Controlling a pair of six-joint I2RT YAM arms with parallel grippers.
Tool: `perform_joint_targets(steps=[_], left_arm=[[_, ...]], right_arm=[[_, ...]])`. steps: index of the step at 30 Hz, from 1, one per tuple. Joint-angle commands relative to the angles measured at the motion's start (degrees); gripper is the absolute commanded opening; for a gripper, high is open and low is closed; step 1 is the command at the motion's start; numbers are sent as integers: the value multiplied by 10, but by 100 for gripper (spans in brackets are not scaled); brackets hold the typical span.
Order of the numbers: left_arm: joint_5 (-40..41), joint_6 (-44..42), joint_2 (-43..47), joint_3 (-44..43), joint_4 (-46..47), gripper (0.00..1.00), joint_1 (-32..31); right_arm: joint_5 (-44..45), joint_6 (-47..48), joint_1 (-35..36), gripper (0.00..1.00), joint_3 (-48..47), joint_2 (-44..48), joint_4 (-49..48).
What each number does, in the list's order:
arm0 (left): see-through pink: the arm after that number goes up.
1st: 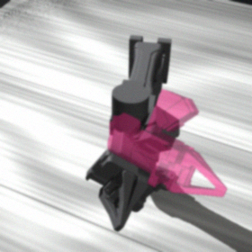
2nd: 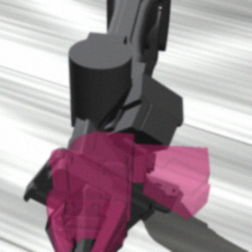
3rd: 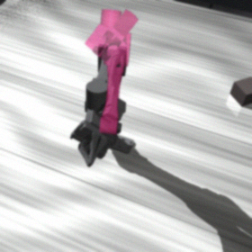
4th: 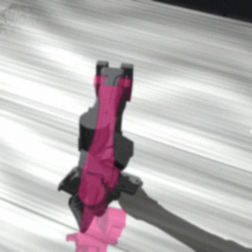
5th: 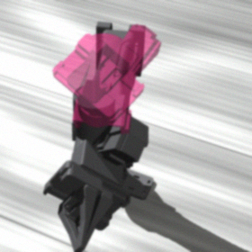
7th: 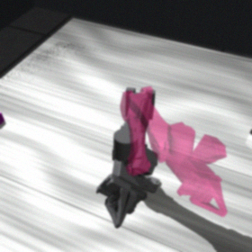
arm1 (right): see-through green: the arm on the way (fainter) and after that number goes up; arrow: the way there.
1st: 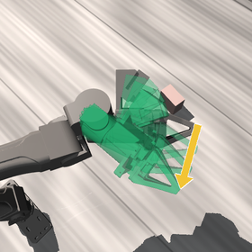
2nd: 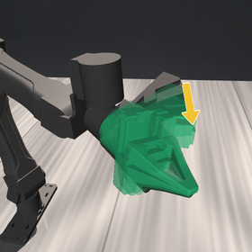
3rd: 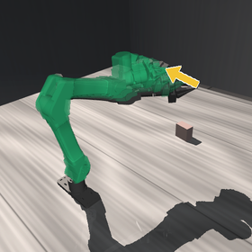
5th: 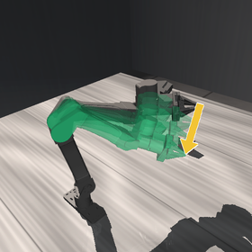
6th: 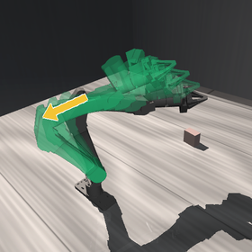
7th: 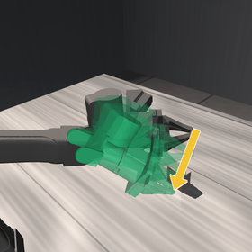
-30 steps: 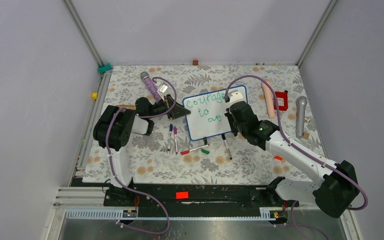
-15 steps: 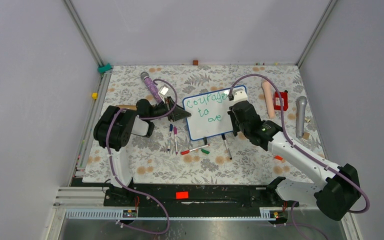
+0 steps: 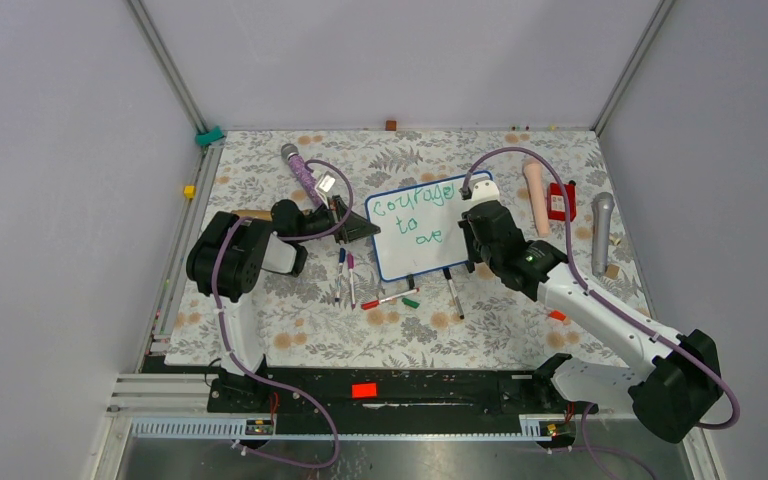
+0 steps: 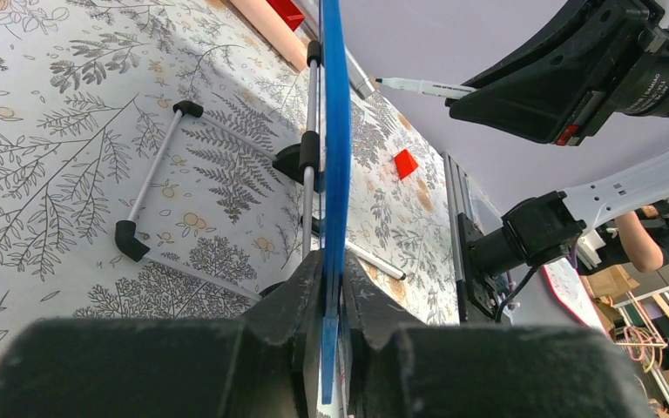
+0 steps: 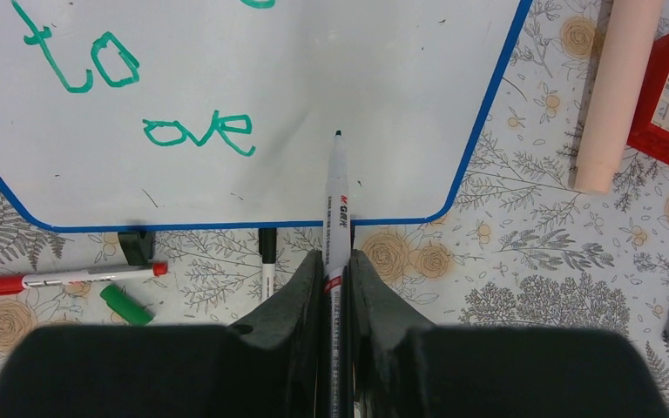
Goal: Write a sentence on the whiteboard
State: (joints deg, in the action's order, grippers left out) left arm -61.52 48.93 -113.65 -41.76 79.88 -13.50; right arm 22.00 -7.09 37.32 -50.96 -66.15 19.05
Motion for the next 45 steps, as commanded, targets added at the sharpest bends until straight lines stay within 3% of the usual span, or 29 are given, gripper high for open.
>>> perform_joint_targets(steps=[1, 5, 33, 45], left_arm=[[1, -14, 9, 4, 43, 9, 3], [-4, -13, 6, 1, 43, 0, 3], [-13, -1, -8, -20, 41, 0, 10], [-6, 0, -7, -20, 41, 0, 9]], right_arm=[[10, -13, -4, 0, -11, 13, 1], [9, -15, -4, 0, -11, 12, 2], [8, -13, -5, 0, -13, -12, 0], [-33, -32, -47, 0, -10, -11, -5]])
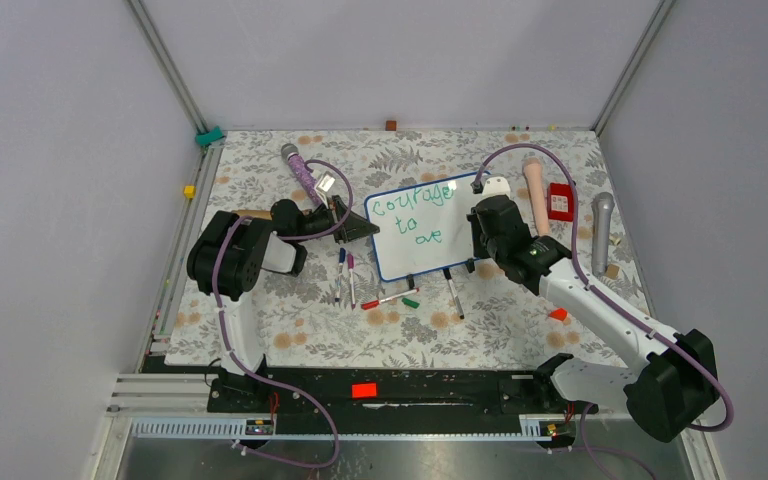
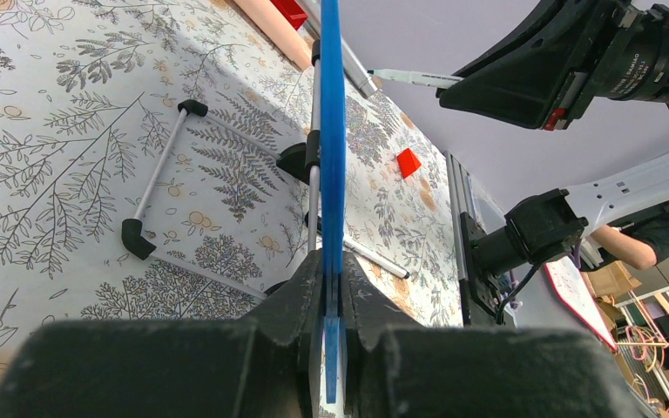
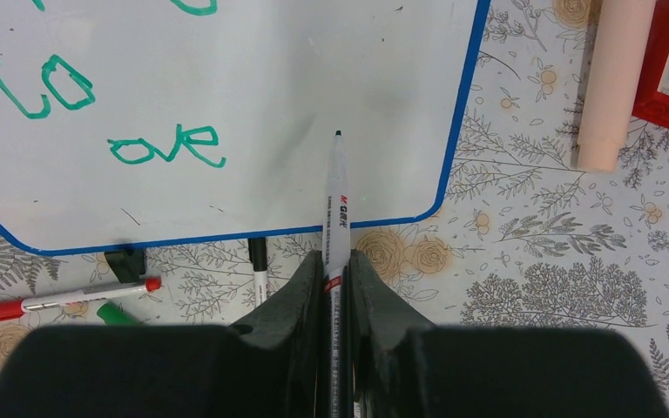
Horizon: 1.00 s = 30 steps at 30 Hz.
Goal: Write a sentence on the whiteboard
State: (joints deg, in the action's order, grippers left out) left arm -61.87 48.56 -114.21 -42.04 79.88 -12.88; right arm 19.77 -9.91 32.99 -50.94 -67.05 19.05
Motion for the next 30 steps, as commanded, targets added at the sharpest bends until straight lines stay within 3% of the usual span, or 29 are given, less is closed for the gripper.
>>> perform_joint_targets(steps=[1, 30], left_arm=[[-3, 4, -3, -17, 41, 0, 3], [-8, -1, 0, -11, 41, 0, 4]], right_arm=[[-13, -3, -4, 0, -11, -4, -6], [-145, -1, -5, 0, -48, -63, -28]])
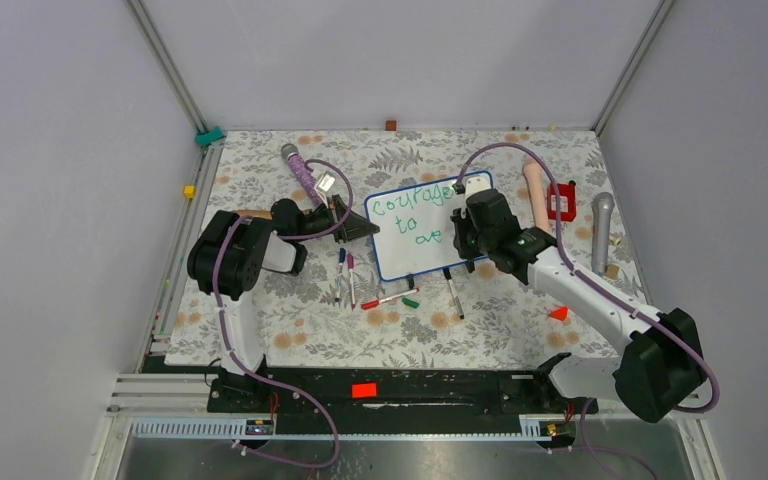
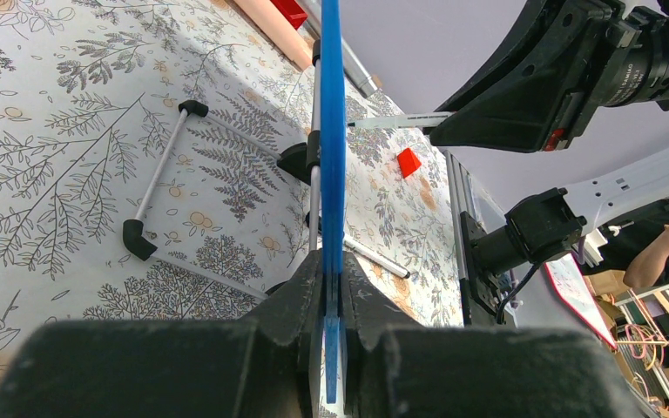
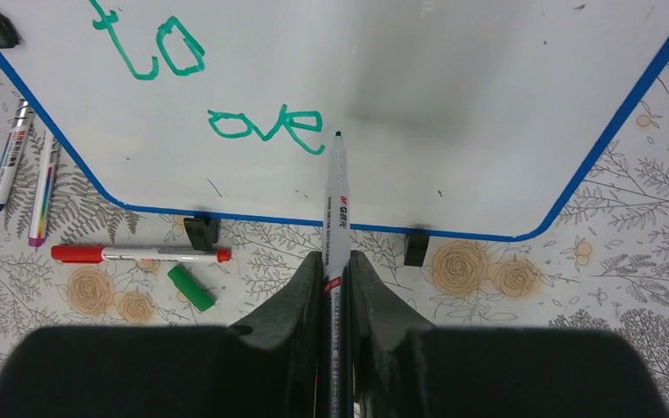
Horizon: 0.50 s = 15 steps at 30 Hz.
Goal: Write a sentence on the whiteboard
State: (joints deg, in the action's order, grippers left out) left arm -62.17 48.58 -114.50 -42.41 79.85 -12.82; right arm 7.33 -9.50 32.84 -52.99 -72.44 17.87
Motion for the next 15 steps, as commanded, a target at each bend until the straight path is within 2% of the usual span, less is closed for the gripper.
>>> perform_joint_targets(steps=[1, 15], left_arm=[[-6, -1, 2, -8, 41, 0, 3], [-8, 2, -2, -19, 41, 0, 3]], right_arm=[[-22, -5, -2, 0, -29, -12, -17], [-3, -11, -3, 0, -52, -43, -16]])
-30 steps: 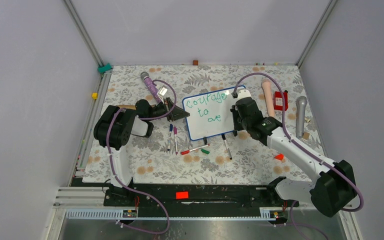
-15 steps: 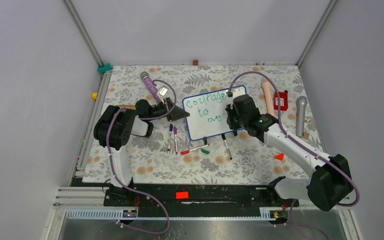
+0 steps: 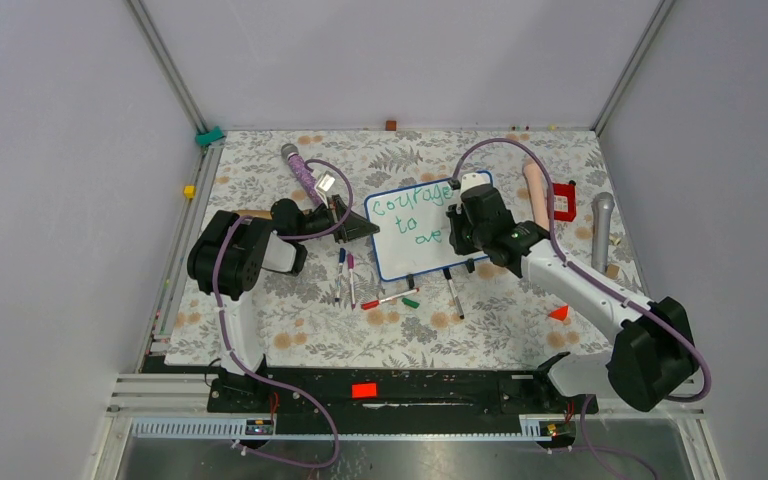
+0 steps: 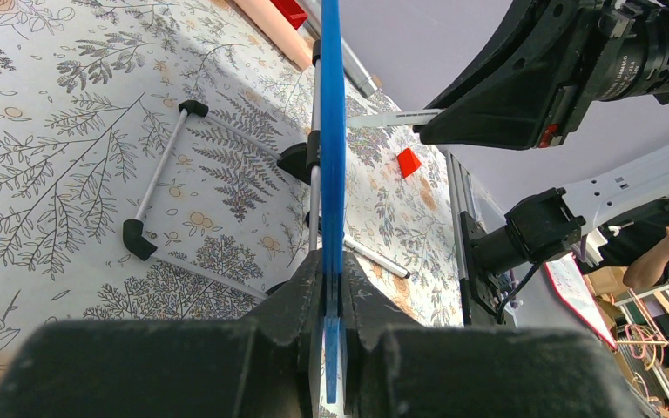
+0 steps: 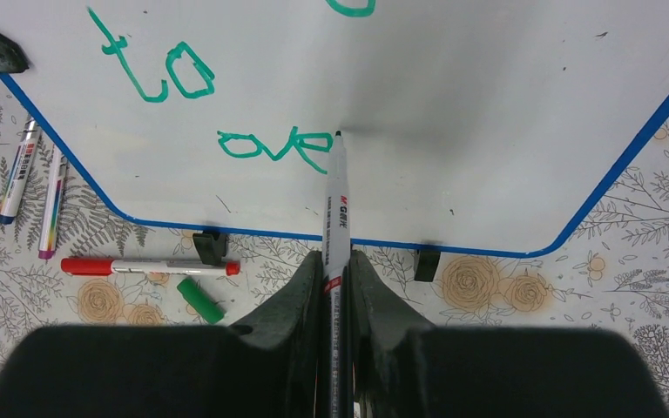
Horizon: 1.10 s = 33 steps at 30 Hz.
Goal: Write a sentence on the whiteboard
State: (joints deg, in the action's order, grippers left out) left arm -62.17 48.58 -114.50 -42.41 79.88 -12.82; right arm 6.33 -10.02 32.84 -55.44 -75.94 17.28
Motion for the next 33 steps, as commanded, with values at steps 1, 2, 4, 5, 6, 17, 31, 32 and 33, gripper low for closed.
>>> perform_joint_targets(steps=[1, 2, 4, 5, 6, 17, 31, 32, 33], left_arm=[[-9, 3, -3, -21, 41, 0, 3], [-10, 3, -3, -22, 41, 0, 3], [-11, 4, -3, -24, 41, 0, 4], [-11, 4, -4, -24, 41, 0, 4], [-12, 4, -4, -25, 41, 0, 4], [-13, 4, -5, -22, 41, 0, 3], [-13, 6, -8, -25, 41, 0, 3], [-13, 6, -8, -25, 41, 0, 4], [-12, 7, -9, -26, 41, 0, 4]], right_arm=[[8, -7, -3, 0, -27, -10, -10], [10, -9, -2, 0, -27, -11, -9], [10, -10, -2, 0, -27, -15, -10], [11, -11, -2, 0, -26, -17, -9], [11, -12, -2, 0, -26, -18, -7], [6, -18, -2, 0, 7, -4, 0], [5, -18, -2, 0, 13, -13, 0], [5, -17, -3, 0, 13, -14, 0], [4, -17, -3, 0, 14, -17, 0]])
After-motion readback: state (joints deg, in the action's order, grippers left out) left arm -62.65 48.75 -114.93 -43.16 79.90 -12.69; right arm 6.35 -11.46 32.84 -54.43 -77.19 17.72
